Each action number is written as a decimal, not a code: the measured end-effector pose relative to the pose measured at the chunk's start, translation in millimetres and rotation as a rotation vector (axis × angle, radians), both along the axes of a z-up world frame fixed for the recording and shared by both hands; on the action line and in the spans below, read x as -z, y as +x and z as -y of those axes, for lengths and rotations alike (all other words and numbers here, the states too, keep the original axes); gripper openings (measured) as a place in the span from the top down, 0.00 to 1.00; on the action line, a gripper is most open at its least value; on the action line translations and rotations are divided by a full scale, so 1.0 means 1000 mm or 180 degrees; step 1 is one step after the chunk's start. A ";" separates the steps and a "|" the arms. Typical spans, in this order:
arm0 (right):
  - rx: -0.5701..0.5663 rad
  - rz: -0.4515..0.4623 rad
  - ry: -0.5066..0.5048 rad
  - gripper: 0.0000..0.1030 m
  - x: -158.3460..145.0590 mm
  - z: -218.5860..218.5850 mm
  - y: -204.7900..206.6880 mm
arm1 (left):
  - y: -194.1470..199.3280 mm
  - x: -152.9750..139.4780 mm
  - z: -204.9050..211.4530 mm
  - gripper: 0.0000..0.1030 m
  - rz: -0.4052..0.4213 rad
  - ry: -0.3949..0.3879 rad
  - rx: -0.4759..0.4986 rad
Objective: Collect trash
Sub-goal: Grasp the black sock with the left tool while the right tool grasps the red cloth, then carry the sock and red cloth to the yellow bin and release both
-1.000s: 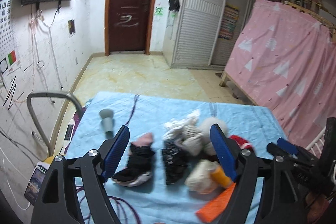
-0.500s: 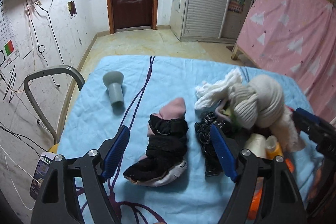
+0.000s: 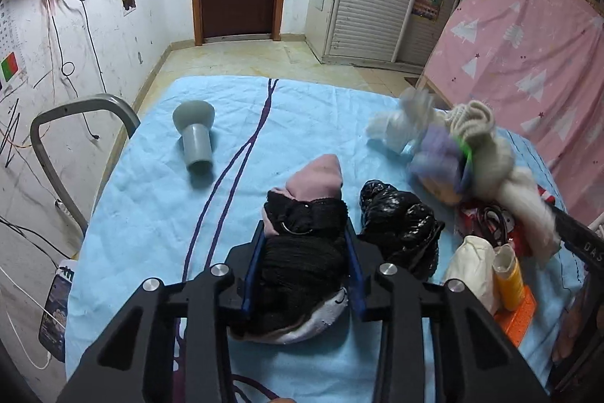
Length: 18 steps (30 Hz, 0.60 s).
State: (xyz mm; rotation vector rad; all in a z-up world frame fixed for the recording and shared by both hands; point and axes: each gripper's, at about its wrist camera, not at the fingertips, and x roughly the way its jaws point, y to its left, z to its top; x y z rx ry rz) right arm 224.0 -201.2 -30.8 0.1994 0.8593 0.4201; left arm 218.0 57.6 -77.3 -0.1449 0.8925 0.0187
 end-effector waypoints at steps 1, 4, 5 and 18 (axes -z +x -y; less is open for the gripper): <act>0.0007 0.0042 -0.0007 0.85 -0.003 0.001 -0.003 | -0.001 0.000 0.000 0.73 0.0011 0.0003 -0.0009; 0.0008 0.0130 -0.0002 0.85 -0.011 0.004 -0.009 | -0.007 -0.004 0.002 0.73 0.0067 0.0022 -0.0008; 0.0008 0.0155 0.0001 0.85 -0.015 0.004 -0.010 | -0.010 -0.007 0.003 0.73 0.0094 0.0034 -0.0006; 0.0185 0.0454 0.0178 0.85 -0.044 0.046 -0.040 | -0.038 -0.061 0.017 0.73 0.0422 0.0081 -0.0005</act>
